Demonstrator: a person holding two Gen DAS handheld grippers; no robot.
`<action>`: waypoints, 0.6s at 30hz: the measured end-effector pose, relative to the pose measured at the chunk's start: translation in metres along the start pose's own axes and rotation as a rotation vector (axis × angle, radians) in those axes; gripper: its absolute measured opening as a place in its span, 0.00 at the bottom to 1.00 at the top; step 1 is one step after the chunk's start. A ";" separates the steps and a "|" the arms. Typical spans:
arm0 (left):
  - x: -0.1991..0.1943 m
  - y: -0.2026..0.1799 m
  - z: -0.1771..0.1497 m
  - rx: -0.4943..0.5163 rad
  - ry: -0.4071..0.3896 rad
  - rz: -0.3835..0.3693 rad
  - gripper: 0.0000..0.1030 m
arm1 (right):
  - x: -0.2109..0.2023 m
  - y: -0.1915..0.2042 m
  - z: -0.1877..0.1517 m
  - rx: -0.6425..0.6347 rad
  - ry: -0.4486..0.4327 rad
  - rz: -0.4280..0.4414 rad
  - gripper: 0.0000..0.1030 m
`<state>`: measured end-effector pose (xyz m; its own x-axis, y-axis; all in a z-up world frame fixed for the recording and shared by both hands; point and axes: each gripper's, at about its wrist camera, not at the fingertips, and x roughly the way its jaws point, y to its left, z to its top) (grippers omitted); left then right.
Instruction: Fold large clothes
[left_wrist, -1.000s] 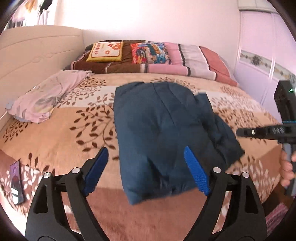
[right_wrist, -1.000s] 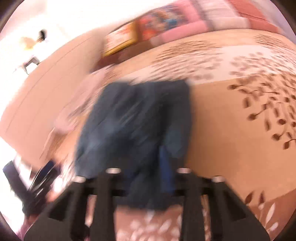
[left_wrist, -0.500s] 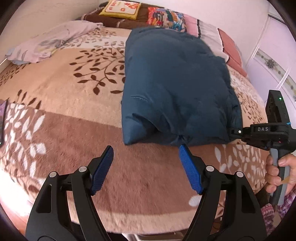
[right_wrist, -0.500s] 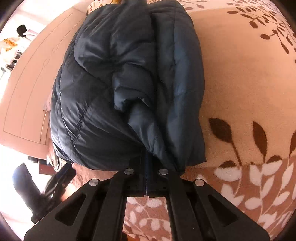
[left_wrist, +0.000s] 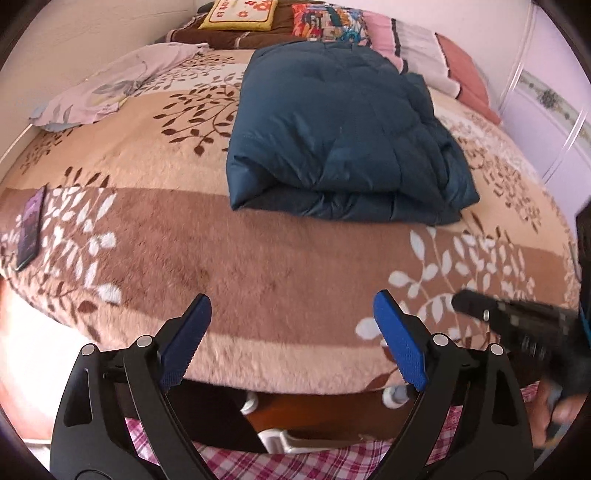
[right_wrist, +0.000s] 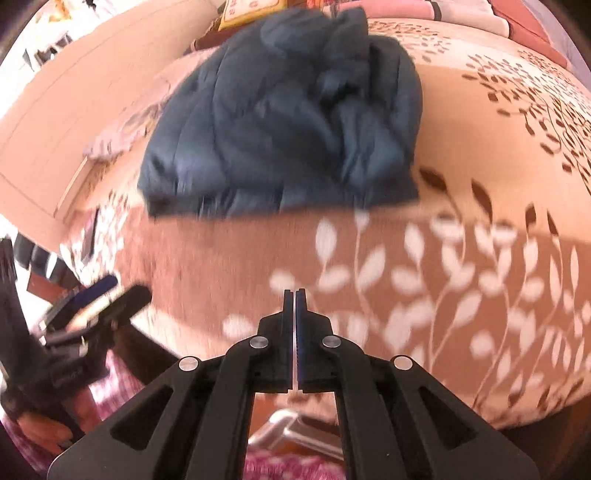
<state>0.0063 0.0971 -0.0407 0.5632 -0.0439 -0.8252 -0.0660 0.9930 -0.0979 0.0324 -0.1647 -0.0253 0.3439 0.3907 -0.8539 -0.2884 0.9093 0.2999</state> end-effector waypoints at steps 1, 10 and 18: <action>-0.002 -0.001 -0.001 -0.001 0.000 0.005 0.86 | 0.000 0.002 -0.007 -0.014 0.001 -0.010 0.01; -0.014 -0.016 -0.013 0.038 -0.001 0.014 0.86 | -0.002 0.009 -0.034 -0.064 0.034 -0.049 0.01; -0.020 -0.023 -0.018 0.073 -0.001 0.005 0.86 | -0.009 0.015 -0.042 -0.070 0.030 -0.046 0.01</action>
<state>-0.0188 0.0736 -0.0321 0.5642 -0.0389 -0.8247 -0.0088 0.9985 -0.0532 -0.0124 -0.1602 -0.0306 0.3315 0.3433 -0.8788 -0.3353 0.9135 0.2304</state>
